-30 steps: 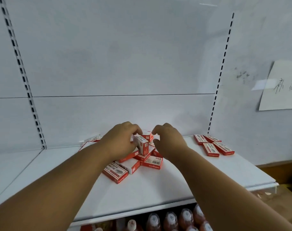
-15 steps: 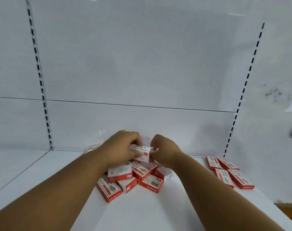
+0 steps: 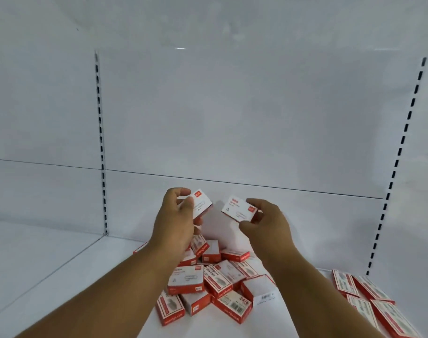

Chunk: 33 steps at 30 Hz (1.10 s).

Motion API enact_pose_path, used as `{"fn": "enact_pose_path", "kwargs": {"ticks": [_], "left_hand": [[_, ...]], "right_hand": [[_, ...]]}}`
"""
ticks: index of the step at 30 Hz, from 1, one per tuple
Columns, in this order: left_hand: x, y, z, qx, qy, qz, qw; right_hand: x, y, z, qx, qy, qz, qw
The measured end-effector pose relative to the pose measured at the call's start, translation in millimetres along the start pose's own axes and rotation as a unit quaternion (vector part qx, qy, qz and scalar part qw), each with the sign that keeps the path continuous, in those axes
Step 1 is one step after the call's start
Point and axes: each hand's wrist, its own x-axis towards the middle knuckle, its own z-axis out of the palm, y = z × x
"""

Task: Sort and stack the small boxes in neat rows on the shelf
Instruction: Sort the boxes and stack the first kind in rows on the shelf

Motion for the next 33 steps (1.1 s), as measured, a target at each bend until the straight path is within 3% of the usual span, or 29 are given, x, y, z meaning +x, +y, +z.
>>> {"fn": "enact_pose_path", "kwargs": {"ticks": [7, 9, 14, 19, 23, 27, 30, 33], "left_hand": [[19.2, -5.0, -45.3, -0.165, -0.002, -0.065, 0.984], [30.6, -12.6, -69.5, -0.155, 0.000, -0.063, 0.986], [73.1, -39.2, -152.0, -0.052, 0.014, -0.047, 0.997], [112.9, -68.1, -216.4, -0.010, -0.036, -0.086, 0.996], [134.4, -91.0, -236.5, 0.095, -0.101, -0.081, 0.987], [148.7, -113.7, -235.9, 0.230, -0.151, -0.028, 0.961], [149.3, -125.6, -224.3, 0.332, -0.175, 0.032, 0.926], [149.0, -131.7, -216.0, 0.365, -0.172, 0.081, 0.911]], "right_hand": [[-2.7, -40.7, 43.5, 0.207, -0.026, 0.093, 0.974], [-5.6, -51.4, 67.9, 0.240, -0.036, 0.115, 0.963], [-16.0, -74.7, 149.8, 0.199, -0.034, 0.122, 0.972], [-18.2, -85.1, 231.4, 0.120, -0.037, 0.135, 0.983], [-20.3, -85.4, 274.6, 0.047, -0.037, 0.169, 0.984], [-18.0, -80.3, 289.6, -0.106, -0.044, 0.160, 0.980], [-12.7, -73.9, 298.7, -0.247, -0.092, 0.137, 0.955], [-6.8, -73.7, 306.4, -0.334, -0.085, 0.120, 0.931]]}}
